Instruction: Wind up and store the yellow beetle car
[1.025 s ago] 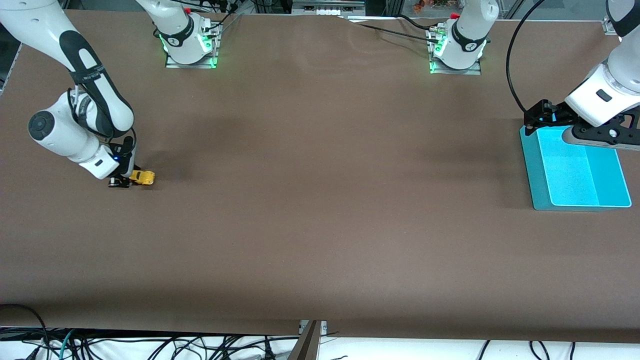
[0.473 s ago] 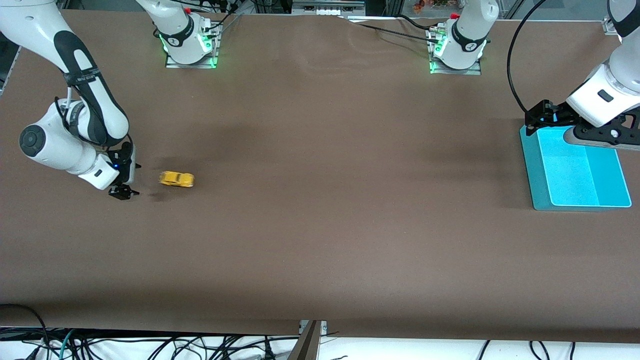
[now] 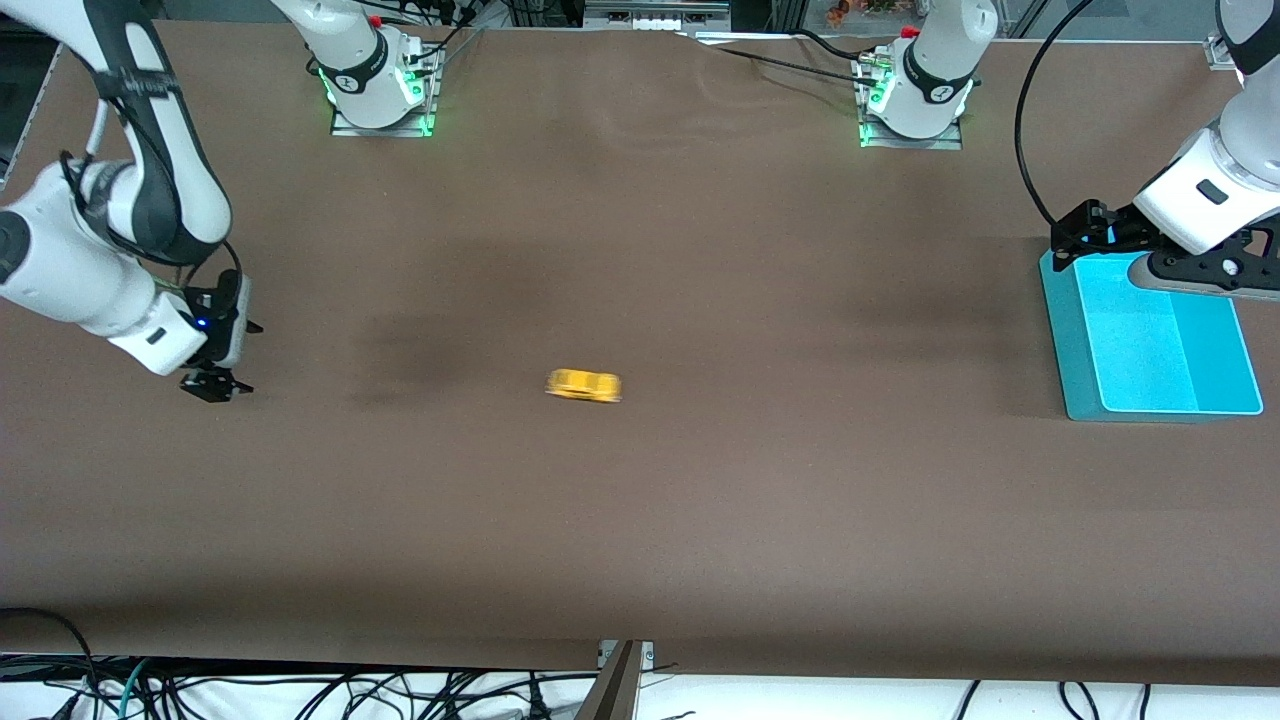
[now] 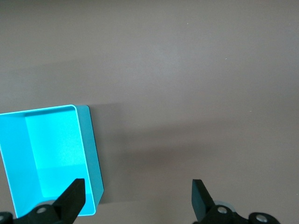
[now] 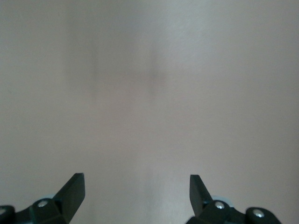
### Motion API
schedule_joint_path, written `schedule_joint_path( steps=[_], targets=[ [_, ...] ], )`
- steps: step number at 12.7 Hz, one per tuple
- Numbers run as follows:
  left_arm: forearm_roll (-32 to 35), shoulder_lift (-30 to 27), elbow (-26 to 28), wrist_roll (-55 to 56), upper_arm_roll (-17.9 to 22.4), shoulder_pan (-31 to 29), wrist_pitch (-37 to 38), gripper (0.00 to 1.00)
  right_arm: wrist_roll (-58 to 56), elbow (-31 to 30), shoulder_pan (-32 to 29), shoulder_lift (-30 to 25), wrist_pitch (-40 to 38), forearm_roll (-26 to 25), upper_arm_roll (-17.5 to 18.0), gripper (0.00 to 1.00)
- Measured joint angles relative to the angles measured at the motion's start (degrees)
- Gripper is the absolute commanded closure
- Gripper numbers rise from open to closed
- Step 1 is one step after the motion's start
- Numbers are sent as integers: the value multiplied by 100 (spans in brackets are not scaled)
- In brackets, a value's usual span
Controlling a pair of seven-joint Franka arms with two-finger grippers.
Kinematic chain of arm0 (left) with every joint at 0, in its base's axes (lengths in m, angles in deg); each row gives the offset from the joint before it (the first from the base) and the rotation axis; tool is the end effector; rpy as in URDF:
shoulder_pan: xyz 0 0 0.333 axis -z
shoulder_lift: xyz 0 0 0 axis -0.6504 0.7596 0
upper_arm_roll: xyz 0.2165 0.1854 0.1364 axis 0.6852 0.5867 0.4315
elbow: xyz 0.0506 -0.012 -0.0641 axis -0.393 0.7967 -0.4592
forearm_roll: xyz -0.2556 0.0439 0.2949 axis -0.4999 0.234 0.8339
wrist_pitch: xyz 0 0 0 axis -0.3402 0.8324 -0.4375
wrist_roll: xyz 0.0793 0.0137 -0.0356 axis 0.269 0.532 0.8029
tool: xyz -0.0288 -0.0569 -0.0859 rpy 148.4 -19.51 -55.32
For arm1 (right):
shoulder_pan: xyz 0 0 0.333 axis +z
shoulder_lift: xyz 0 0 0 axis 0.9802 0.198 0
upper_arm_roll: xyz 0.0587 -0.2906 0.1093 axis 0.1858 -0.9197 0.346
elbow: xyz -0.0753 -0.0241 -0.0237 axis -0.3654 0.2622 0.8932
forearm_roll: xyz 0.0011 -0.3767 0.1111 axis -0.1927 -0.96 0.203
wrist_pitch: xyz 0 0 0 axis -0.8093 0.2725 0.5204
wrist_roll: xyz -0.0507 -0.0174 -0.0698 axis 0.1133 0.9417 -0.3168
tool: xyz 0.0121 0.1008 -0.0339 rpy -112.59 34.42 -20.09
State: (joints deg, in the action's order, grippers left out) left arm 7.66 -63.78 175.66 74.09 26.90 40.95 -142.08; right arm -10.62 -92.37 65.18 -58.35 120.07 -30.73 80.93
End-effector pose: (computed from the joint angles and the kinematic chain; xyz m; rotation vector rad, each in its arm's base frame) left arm 0.5595 -0.0329 0.5858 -3.0696 0.1910 0.0488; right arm 0.5866 -0.0486 0.3554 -2.1849 -2.2109 -0.1025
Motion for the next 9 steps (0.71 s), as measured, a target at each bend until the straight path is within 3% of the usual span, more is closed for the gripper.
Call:
schedule_joint_path(
  steps=[3,9],
  targets=[
    [0,0,0,0,0,0,1,0,295,35,25,-495,-374,1,1,1],
    [0,3,0,0,0,0,4,0,1276,83,288,-573,-535,0,6,1]
  ],
)
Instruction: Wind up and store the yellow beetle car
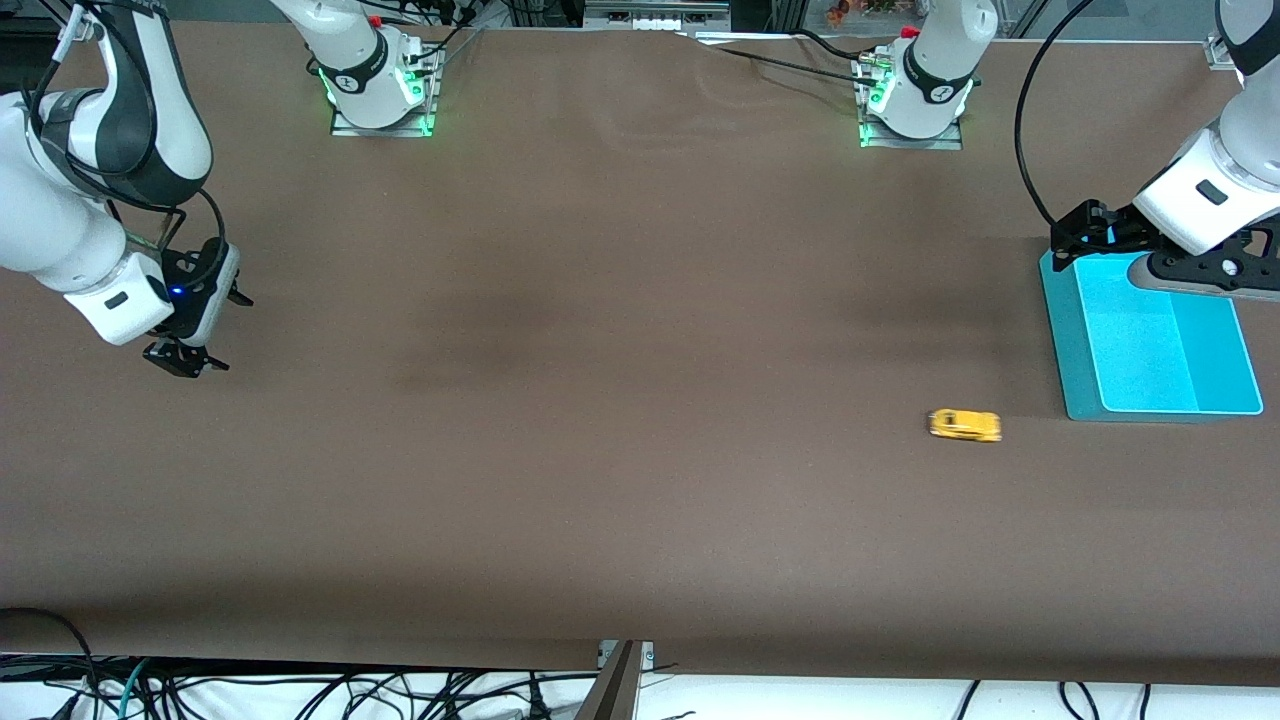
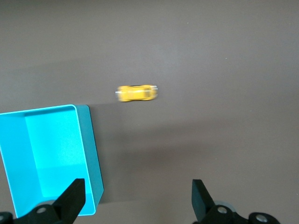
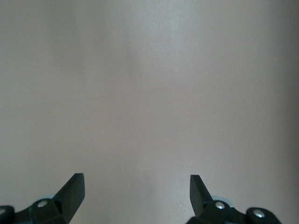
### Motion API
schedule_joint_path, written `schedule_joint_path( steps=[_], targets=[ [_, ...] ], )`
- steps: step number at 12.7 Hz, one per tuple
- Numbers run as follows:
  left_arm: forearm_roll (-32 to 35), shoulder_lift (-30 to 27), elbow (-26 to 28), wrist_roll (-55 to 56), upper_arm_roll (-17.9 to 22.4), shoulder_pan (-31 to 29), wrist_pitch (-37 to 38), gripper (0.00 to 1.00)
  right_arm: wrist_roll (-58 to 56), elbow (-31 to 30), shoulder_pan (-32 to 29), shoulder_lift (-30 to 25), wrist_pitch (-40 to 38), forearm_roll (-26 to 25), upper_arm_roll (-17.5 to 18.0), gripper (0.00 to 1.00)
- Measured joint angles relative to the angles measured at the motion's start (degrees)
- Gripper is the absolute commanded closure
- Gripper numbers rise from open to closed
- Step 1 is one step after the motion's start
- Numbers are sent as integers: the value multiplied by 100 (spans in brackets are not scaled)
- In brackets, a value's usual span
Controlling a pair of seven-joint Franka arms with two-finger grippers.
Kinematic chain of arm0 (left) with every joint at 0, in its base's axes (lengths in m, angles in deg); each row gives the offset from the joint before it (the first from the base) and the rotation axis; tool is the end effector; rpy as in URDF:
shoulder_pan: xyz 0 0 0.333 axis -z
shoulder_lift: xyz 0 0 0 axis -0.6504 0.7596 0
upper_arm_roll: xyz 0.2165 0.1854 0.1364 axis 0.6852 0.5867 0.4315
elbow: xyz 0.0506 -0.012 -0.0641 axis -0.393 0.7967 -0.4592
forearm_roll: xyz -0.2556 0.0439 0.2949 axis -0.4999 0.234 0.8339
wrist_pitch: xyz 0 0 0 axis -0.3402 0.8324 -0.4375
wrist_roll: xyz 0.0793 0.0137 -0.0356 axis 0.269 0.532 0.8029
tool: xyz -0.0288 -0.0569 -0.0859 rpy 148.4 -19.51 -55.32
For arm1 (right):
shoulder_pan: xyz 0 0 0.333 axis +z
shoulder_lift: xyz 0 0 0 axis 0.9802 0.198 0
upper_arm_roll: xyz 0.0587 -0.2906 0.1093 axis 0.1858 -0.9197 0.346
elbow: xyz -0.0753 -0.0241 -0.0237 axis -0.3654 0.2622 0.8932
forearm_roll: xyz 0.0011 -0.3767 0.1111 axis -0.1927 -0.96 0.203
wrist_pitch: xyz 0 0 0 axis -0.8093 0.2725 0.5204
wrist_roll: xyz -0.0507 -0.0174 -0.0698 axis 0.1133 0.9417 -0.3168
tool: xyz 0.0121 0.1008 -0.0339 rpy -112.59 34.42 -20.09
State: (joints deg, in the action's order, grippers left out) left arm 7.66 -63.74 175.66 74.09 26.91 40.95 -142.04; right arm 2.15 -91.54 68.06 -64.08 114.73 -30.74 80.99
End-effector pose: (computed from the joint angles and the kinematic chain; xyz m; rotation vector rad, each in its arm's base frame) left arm 0.5596 -0.0328 0.5853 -3.0696 0.1908 0.0509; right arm 0.5773 -0.0166 0.4112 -2.3701 -2.0325 -0.1056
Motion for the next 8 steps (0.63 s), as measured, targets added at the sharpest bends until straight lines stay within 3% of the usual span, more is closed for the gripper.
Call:
schedule_joint_path(
  steps=[8],
  targets=[
    [0,2,0,0,0,0,0,0,1593,49,32,-606,-307,-2,0,1]
  ],
)
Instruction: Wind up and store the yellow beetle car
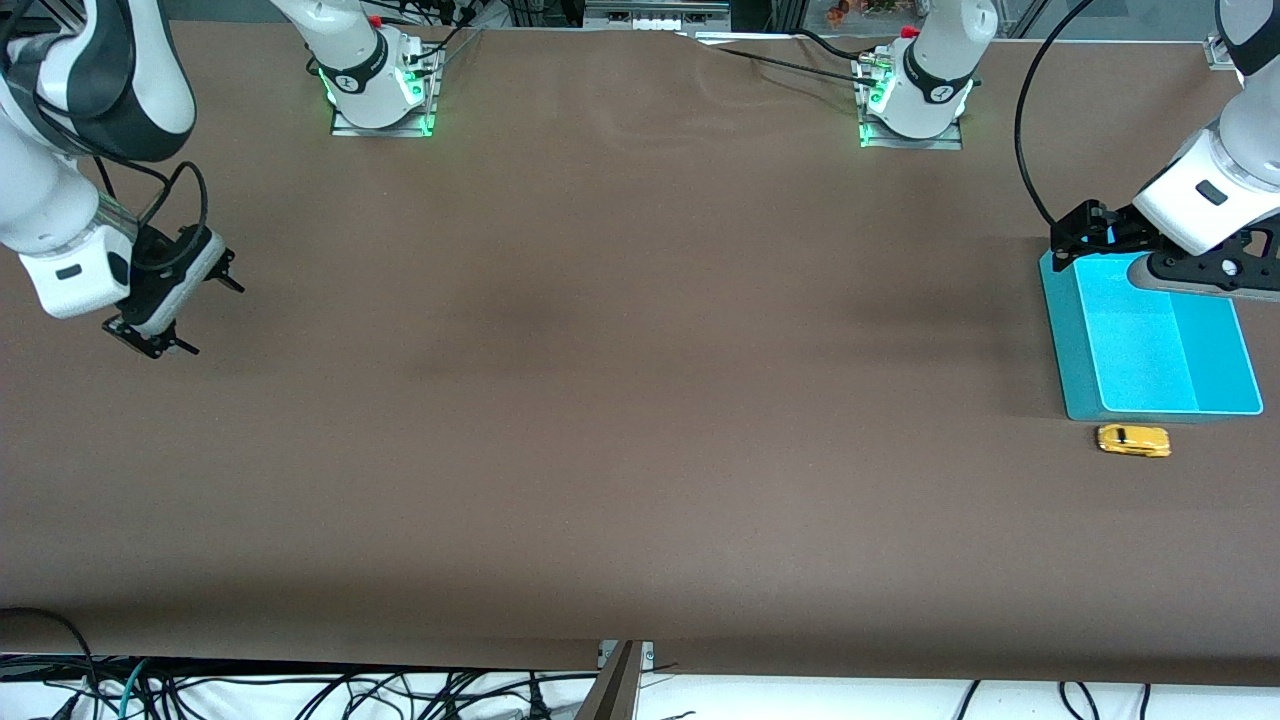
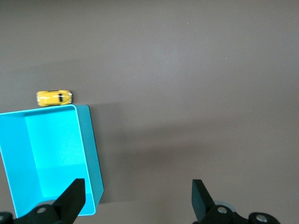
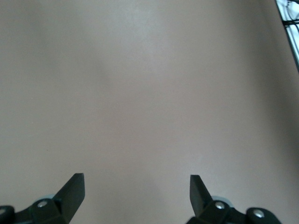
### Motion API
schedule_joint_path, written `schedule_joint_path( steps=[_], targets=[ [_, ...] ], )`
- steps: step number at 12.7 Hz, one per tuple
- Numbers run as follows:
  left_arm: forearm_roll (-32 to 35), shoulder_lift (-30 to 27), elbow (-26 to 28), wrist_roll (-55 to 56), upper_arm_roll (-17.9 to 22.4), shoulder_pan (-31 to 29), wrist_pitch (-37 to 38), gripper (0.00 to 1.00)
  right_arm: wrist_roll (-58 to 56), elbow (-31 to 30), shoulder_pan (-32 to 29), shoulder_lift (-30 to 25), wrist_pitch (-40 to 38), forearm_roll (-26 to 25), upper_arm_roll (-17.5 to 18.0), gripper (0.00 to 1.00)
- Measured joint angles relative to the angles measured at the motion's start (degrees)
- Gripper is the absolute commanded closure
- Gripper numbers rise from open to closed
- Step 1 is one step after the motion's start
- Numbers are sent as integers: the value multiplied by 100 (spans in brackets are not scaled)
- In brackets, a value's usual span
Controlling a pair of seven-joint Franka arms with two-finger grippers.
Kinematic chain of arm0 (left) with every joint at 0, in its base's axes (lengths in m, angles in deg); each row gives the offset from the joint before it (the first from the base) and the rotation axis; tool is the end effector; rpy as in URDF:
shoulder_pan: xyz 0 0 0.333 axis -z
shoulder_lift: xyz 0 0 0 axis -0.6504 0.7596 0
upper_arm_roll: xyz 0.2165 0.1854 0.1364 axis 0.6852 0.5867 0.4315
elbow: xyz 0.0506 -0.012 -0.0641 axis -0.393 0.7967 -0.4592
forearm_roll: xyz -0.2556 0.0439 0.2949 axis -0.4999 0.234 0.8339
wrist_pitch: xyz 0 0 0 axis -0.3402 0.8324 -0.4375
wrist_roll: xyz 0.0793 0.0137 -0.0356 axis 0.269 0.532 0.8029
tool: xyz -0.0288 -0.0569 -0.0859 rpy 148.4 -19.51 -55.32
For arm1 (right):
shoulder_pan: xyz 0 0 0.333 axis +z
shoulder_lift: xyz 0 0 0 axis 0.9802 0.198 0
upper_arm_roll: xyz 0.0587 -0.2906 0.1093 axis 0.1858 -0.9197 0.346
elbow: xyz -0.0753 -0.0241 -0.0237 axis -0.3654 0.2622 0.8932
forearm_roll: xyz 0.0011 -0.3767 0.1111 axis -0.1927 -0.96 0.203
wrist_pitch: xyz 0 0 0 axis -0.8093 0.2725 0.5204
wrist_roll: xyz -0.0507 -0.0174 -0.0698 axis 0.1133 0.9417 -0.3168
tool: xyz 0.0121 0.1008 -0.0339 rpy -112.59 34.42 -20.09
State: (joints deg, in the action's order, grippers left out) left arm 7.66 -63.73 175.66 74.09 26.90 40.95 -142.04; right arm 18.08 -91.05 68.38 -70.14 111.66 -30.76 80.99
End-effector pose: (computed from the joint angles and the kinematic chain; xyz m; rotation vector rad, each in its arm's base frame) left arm 0.5596 -0.0329 0.5852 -3.0696 0.1910 0.0512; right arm 0.5625 -0.0110 0.4698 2.6165 1.6962 0.1639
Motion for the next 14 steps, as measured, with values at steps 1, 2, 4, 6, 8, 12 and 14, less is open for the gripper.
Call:
schedule_joint_path(
  steps=[1,2,4,6,8,12,14],
  targets=[
    [0,0,0,0,0,0,0,0,180,0,0,-63,-13,0,-3,1],
    [0,0,0,0,0,0,0,0,410,1,-1,-110,-13,-2,-8,1],
    [0,0,0,0,0,0,0,0,883,3,0,-198,-29,-13,-10,1],
    [0,1,0,0,0,0,0,0,1345,6,22,-286,-118,-14,-10,1],
    [0,1,0,0,0,0,0,0,1949,9,99,-394,-293,-15,-10,1],
    [0,1,0,0,0,0,0,0,3625,57,343,-777,-1000,-54,-41,1],
    [0,2,0,0,0,-1,0,0,4358,76,476,-974,-1255,-55,-87,1]
  ],
)
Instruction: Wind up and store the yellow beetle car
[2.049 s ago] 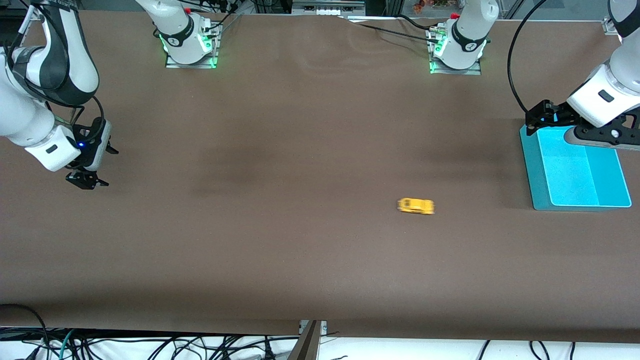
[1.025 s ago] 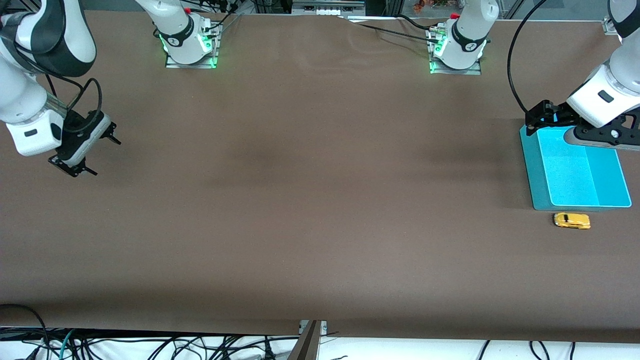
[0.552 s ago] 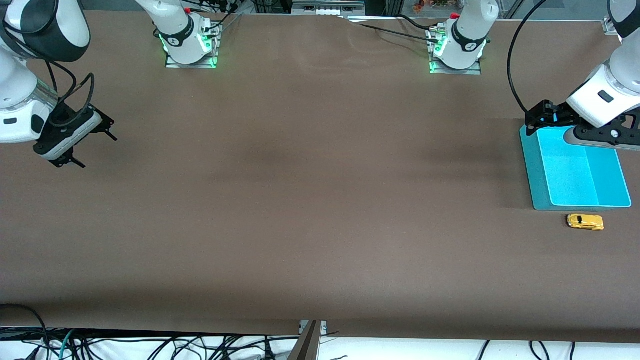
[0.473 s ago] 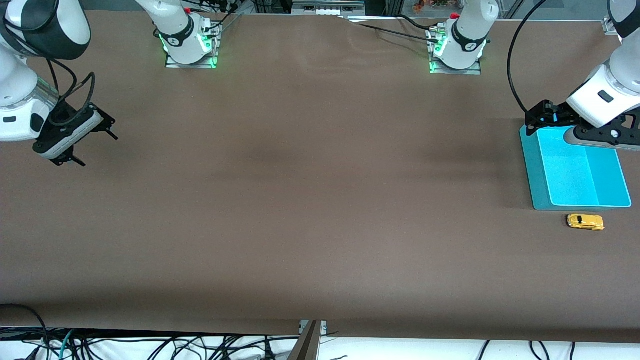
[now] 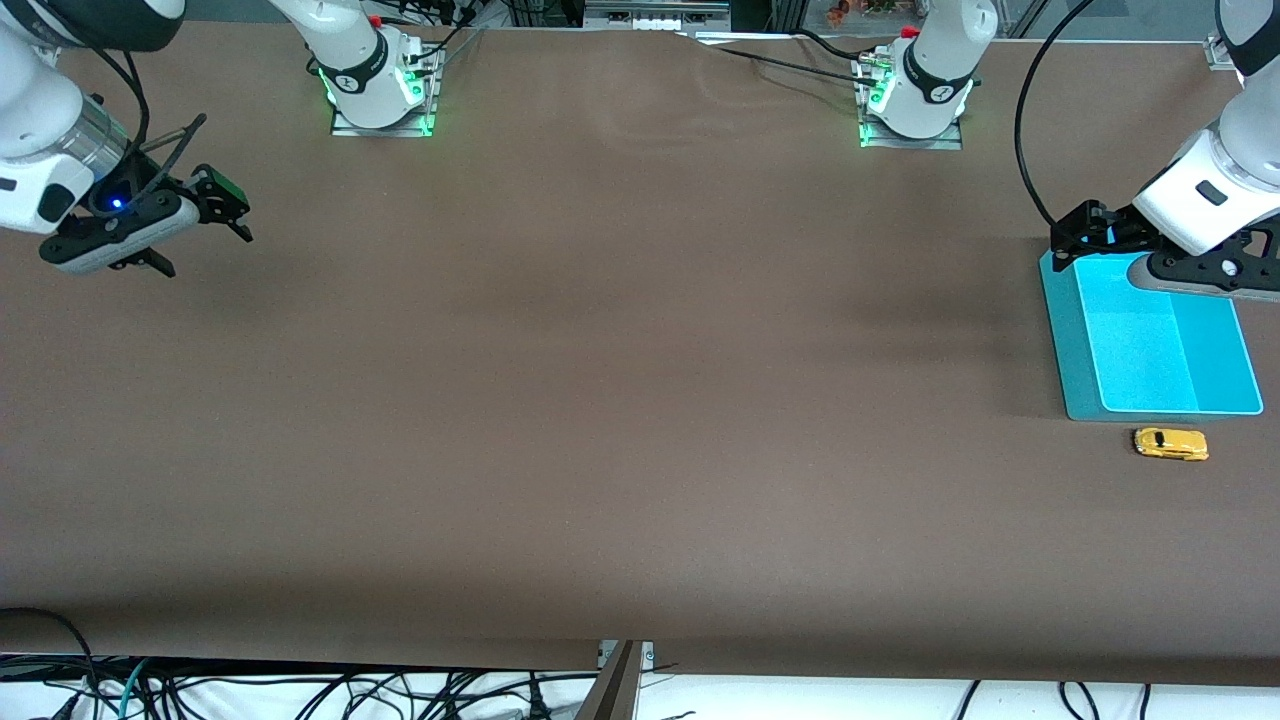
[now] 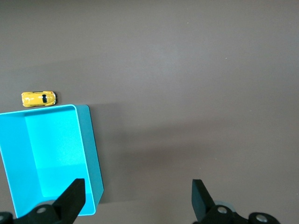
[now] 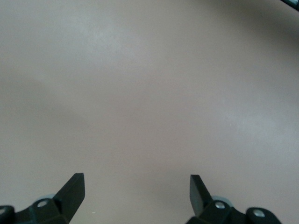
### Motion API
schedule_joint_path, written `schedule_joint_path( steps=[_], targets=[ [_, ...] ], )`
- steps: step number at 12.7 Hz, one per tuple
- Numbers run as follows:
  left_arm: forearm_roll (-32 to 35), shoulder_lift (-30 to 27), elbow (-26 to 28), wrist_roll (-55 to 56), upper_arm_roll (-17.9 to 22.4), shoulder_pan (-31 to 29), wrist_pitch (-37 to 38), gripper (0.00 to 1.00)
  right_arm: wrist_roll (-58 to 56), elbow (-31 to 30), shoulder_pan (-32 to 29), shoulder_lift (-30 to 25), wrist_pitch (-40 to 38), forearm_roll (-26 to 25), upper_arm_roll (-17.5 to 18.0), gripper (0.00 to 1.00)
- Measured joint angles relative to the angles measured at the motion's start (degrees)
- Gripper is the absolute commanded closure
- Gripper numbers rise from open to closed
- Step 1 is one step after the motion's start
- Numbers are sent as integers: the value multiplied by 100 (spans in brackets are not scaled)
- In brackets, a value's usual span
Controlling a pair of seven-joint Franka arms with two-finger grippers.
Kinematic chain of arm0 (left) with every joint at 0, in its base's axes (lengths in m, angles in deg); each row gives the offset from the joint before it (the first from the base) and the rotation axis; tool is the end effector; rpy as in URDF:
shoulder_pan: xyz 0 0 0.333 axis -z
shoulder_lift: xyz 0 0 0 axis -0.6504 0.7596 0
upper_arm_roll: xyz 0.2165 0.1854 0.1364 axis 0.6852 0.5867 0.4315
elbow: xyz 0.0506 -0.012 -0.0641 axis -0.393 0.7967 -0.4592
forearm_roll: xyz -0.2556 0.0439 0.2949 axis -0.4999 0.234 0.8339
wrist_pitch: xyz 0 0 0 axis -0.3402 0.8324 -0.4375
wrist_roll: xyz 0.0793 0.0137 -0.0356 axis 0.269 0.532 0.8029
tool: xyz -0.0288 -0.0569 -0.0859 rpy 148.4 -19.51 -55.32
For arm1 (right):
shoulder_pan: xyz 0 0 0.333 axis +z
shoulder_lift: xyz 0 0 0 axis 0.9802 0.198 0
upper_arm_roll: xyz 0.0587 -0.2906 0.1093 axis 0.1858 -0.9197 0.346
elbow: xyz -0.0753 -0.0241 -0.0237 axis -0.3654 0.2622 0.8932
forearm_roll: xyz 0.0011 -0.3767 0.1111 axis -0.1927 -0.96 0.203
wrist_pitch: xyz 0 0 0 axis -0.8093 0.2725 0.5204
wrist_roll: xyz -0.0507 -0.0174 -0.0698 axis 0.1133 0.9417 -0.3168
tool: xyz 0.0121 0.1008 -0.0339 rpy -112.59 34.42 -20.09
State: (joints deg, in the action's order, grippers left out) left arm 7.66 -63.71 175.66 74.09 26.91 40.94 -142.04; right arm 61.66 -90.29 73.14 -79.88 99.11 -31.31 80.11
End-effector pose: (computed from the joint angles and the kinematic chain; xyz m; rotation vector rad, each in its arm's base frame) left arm 0.5597 -0.0327 0.5850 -3.0697 0.1905 0.0518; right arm 0.5123 0.0296 0.5459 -3.0509 -0.7274 -0.0967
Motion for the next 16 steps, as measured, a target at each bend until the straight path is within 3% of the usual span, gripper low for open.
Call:
schedule_joint_path(
  steps=[6,16],
  targets=[
    [0,20,0,0,23,-87,0,0,644,400,101,-73,-383,0,-244,1],
    [0,49,0,0,23,-87,0,0,659,798,118,93,-770,0,-256,1]
  ],
)
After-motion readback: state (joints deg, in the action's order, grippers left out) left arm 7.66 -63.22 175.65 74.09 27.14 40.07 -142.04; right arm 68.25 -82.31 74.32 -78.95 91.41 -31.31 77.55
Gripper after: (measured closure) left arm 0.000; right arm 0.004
